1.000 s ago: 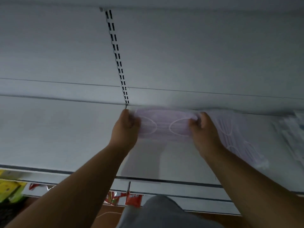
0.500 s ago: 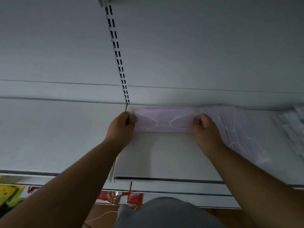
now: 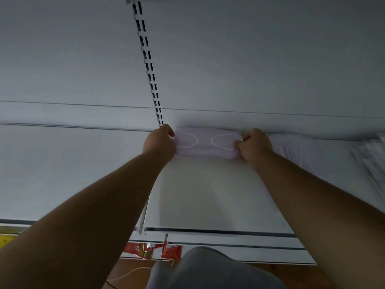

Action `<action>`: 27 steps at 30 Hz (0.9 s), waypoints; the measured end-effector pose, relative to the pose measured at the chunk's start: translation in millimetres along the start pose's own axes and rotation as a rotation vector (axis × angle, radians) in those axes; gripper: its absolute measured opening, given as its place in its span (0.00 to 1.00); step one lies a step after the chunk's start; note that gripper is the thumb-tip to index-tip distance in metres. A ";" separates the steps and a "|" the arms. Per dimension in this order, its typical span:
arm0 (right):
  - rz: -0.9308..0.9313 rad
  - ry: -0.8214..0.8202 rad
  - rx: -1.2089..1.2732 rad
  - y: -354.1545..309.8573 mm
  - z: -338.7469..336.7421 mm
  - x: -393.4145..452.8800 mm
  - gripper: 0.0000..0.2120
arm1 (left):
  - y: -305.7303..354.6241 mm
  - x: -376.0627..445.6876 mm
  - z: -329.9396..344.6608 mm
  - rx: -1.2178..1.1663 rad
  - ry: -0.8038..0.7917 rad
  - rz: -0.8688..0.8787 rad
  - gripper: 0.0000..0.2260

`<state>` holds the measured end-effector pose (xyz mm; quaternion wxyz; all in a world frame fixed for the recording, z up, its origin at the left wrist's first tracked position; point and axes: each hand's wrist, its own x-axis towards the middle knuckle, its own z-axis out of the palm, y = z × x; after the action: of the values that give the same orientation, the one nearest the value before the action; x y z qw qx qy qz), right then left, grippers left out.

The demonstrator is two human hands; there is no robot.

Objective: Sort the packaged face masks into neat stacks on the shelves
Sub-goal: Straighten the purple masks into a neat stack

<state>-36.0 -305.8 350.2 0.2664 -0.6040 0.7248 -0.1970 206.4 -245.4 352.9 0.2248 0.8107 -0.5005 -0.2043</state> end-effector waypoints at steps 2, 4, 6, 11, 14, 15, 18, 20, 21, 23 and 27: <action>-0.031 0.023 -0.072 -1.7 -0.7 -2.5 0.08 | 0.0 -0.2 3.0 0.046 0.008 0.037 0.09; -0.072 0.025 -0.146 -3.1 -0.5 -9.3 0.08 | -2.1 -3.7 5.7 0.087 0.040 0.065 0.09; -0.166 0.086 -0.287 -1.7 1.1 -19.2 0.14 | -4.4 -13.4 7.8 0.186 0.119 0.197 0.12; -0.690 0.168 -0.536 8.9 11.4 -40.1 0.19 | 1.2 -31.1 16.0 0.363 -0.006 0.697 0.18; -0.739 0.024 -0.510 8.5 16.1 -37.2 0.16 | 4.2 -26.8 18.6 0.417 -0.054 0.703 0.15; -0.732 0.010 -0.504 7.3 15.9 -35.9 0.15 | 5.2 -26.0 18.8 0.426 -0.051 0.703 0.14; -0.713 -0.020 -0.493 2.7 13.7 -36.1 0.16 | 12.6 -26.3 16.9 0.463 -0.067 0.683 0.14; -0.710 -0.034 -0.455 2.7 9.7 -38.9 0.16 | 18.9 -31.6 16.7 0.492 -0.054 0.669 0.15; -0.705 -0.032 -0.420 4.6 6.2 -41.2 0.16 | 22.0 -36.6 17.4 0.490 -0.036 0.667 0.15; -0.681 0.016 -0.338 12.7 -3.7 -44.8 0.15 | 29.7 -50.8 19.4 0.422 0.008 0.673 0.15; -0.609 0.092 -0.255 39.4 -30.0 -50.5 0.10 | 54.7 -82.2 28.5 0.287 -0.029 0.722 0.14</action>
<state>-78.6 -249.8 357.2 0.0845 -0.8118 0.5413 -0.2023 117.0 -197.5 369.5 0.1594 0.6025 -0.7804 -0.0511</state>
